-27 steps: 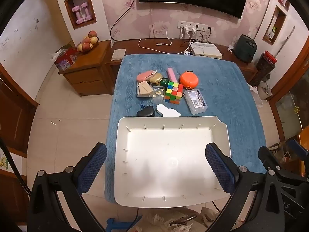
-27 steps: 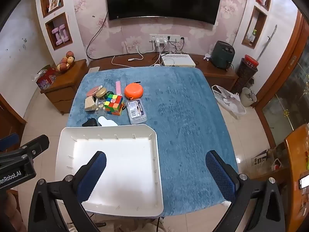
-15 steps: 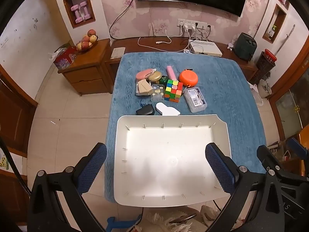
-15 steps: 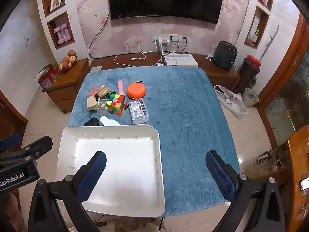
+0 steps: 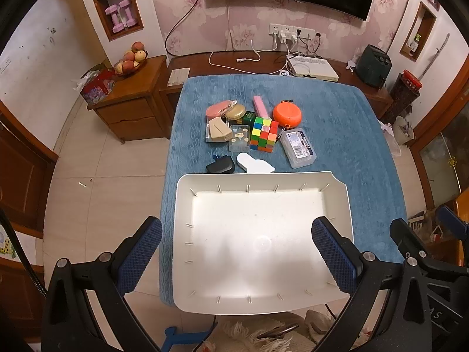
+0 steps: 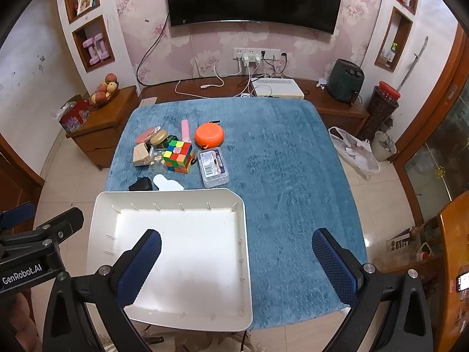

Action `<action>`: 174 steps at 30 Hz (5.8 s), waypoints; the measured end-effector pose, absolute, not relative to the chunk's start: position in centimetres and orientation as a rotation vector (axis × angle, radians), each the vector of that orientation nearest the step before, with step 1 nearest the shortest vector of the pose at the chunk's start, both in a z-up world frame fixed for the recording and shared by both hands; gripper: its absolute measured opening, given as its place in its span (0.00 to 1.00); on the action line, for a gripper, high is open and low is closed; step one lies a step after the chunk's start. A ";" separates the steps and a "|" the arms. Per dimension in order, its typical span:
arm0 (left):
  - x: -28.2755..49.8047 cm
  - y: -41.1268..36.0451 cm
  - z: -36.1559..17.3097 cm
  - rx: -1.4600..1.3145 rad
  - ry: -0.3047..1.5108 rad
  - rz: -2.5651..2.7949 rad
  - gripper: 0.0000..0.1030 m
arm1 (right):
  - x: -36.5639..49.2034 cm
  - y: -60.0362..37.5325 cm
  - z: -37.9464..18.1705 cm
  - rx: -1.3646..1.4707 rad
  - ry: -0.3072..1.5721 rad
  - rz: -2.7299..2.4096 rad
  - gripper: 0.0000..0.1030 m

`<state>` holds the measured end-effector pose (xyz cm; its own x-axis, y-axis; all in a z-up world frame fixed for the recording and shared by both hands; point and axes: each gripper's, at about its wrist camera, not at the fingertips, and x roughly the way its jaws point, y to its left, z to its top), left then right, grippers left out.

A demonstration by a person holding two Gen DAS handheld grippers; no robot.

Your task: Organize rigid objects

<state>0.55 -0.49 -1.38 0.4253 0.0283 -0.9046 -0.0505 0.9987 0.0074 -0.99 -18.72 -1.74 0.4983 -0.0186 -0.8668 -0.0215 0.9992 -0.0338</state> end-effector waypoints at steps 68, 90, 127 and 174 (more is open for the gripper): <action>6.2 1.8 -2.1 0.020 1.130 0.045 0.99 | 3.5 -18.0 -1.9 -0.030 1.092 0.012 1.00; 18.5 5.8 -13.0 0.247 1.357 -0.077 0.99 | 17.4 -16.3 -11.8 -0.037 1.257 0.123 0.98; 21.5 2.9 -23.8 0.308 1.651 -0.224 0.89 | 27.3 -12.7 -27.8 -0.074 1.626 0.120 0.65; 7.1 1.2 -8.2 0.104 1.262 -0.290 0.49 | 6.0 -14.8 -12.7 0.013 1.421 0.416 0.63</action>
